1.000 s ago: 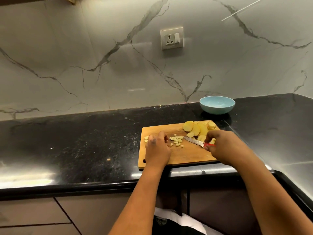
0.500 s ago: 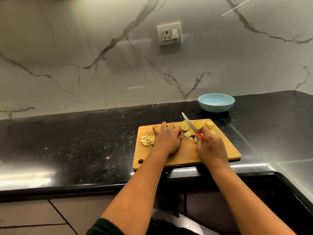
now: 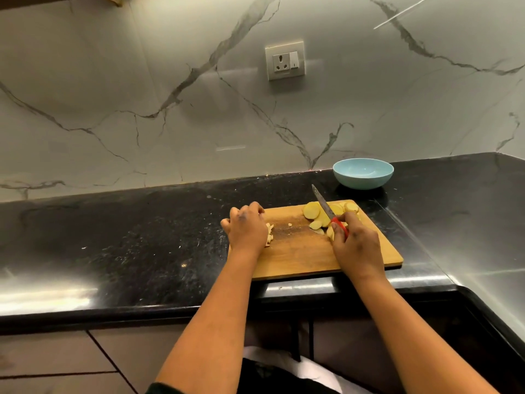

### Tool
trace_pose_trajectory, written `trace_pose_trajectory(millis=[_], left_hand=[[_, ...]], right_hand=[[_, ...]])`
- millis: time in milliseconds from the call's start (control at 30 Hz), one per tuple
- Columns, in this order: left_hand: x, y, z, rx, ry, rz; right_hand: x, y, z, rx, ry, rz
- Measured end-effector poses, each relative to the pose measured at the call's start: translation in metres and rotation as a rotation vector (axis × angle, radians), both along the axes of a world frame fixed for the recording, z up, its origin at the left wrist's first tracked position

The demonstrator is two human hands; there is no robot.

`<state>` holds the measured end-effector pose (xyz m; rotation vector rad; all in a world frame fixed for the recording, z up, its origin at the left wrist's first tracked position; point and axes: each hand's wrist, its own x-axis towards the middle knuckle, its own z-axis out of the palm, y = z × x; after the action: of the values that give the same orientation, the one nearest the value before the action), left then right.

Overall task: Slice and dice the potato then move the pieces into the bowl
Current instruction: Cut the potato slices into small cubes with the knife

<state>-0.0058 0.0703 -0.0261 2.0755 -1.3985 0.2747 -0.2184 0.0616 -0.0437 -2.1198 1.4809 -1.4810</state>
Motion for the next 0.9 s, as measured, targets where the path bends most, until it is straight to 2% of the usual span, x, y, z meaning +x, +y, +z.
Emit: trace_pose_trajectory(millis=[167,367,500,767,900], left_hand=[[-0.001,-0.006,0.011,0.019,0.037,-0.106],[-0.041,-0.042,0.021,0.259,0.155,-0.395],[-0.057,-0.069,0.025,0.387,0.253,-0.444],[-0.050,-0.085,0.024,0.419,0.366,-0.504],[-0.049,-0.077,0.027,0.246,0.325,-0.502]], right_hand=[[-0.004,-0.005,-0.002,0.015,-0.107,-0.018],[-0.006,-0.010,-0.004,0.028,-0.172,-0.019],[-0.006,-0.010,-0.003,0.031,-0.165,-0.008],[-0.007,-0.009,-0.001,0.038,-0.165,0.016],[-0.007,-0.008,0.000,0.037,-0.178,0.025]])
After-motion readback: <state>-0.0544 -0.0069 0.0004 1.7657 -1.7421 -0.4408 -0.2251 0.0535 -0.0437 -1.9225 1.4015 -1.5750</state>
